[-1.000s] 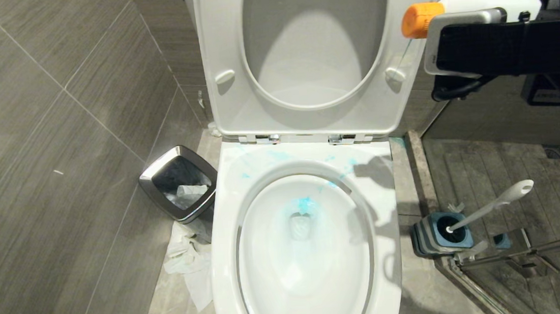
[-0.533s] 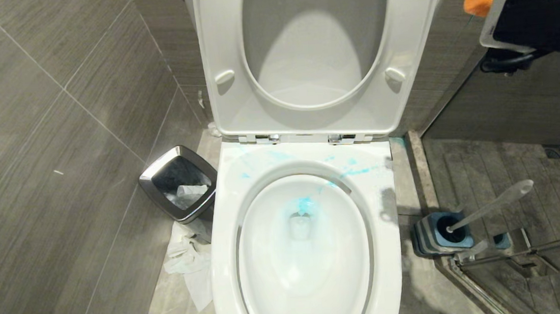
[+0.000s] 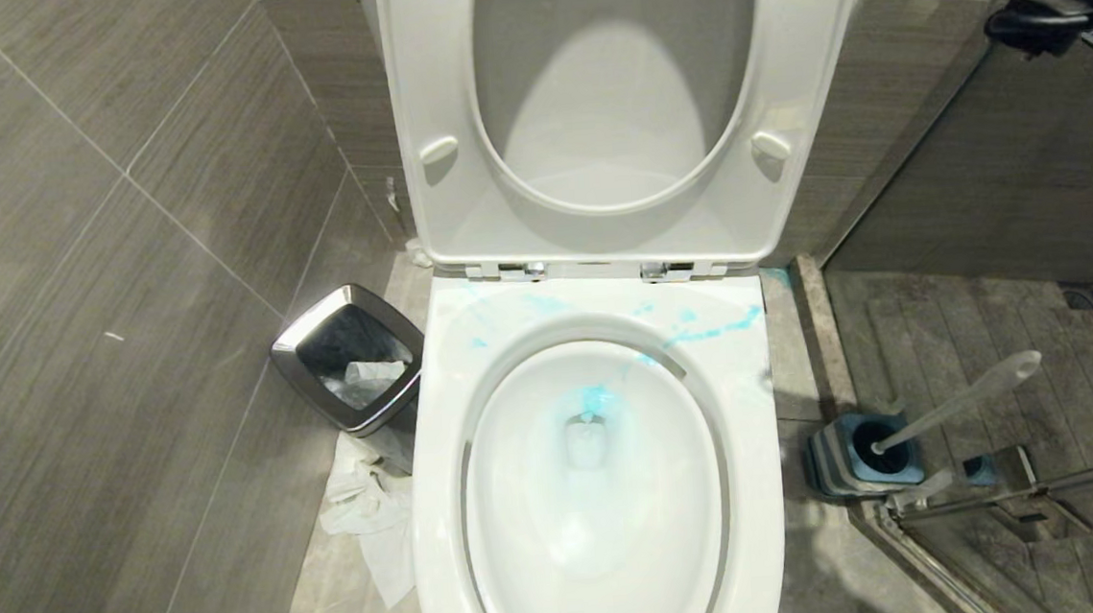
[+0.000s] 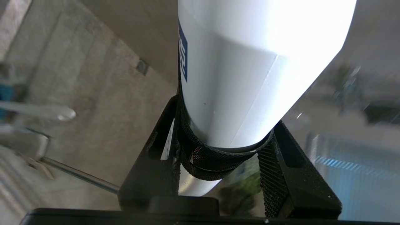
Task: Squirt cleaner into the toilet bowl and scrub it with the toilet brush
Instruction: Place the cleaning agent on the floor
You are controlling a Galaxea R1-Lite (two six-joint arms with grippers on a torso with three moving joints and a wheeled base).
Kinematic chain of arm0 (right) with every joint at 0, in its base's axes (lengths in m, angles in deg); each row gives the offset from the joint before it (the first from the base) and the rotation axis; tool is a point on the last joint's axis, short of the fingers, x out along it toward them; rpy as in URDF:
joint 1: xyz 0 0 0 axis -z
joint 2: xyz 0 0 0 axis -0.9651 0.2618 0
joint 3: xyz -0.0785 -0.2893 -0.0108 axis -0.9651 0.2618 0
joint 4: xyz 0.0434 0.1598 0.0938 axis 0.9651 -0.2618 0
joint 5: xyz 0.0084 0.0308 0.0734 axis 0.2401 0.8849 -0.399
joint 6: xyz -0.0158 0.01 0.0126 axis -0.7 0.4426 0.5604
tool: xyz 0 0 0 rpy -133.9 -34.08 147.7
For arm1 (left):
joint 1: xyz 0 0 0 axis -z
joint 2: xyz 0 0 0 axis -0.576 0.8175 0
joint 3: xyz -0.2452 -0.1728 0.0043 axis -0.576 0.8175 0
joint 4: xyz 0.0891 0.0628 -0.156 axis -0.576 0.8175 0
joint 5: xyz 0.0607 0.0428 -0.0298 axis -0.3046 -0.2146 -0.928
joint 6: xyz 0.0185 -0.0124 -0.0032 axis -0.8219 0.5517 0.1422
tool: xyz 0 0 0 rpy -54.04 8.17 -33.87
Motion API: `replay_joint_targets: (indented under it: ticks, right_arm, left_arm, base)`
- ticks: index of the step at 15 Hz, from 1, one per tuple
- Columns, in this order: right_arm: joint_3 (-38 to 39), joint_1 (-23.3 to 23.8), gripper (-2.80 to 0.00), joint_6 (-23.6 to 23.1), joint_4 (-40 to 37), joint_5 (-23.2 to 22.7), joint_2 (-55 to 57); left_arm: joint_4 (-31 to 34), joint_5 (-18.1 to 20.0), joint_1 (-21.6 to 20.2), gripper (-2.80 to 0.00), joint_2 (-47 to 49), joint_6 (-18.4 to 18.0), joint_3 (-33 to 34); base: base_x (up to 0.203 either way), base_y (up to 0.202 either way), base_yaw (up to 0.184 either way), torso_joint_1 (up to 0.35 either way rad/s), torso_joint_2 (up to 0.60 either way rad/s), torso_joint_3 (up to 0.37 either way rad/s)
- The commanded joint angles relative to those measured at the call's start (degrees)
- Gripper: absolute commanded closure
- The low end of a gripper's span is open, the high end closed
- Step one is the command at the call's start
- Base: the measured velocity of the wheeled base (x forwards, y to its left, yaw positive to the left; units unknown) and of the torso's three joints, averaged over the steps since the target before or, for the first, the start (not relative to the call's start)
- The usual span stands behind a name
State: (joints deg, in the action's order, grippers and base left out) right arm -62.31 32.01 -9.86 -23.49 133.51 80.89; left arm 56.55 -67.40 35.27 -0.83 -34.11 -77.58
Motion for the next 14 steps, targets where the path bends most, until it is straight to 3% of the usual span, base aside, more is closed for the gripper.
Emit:
replay_joint_targets:
  ticks: [1,8,12,14]
  right_arm:
    - [-0.63,2.55,0.00,4.79,0.20,0.18,0.82]
    - [-7.79,9.66,0.00,23.69,0.15,-6.88,5.59]
    - [-9.28,14.93,0.00,31.69,-0.77,-16.86,7.14]
    - [-9.65,16.92,0.00,36.28,-5.78,-25.19,6.90]
  left_arm:
    - [-0.02,0.00,-0.01,0.00,0.00,0.00,0.09]
    - [-0.02,0.00,-0.01,0.00,0.00,0.00,0.09]
    - [-0.02,0.00,-0.01,0.00,0.00,0.00,0.09]
    - [-0.02,0.00,-0.01,0.00,0.00,0.00,0.09]
  base:
    - [0.000,0.000,0.000,0.000,0.00,0.000]
    - [0.000,0.000,0.000,0.000,0.00,0.000]
    - [0.000,0.000,0.000,0.000,0.00,0.000]
    - [0.000,0.000,0.000,0.000,0.00,0.000]
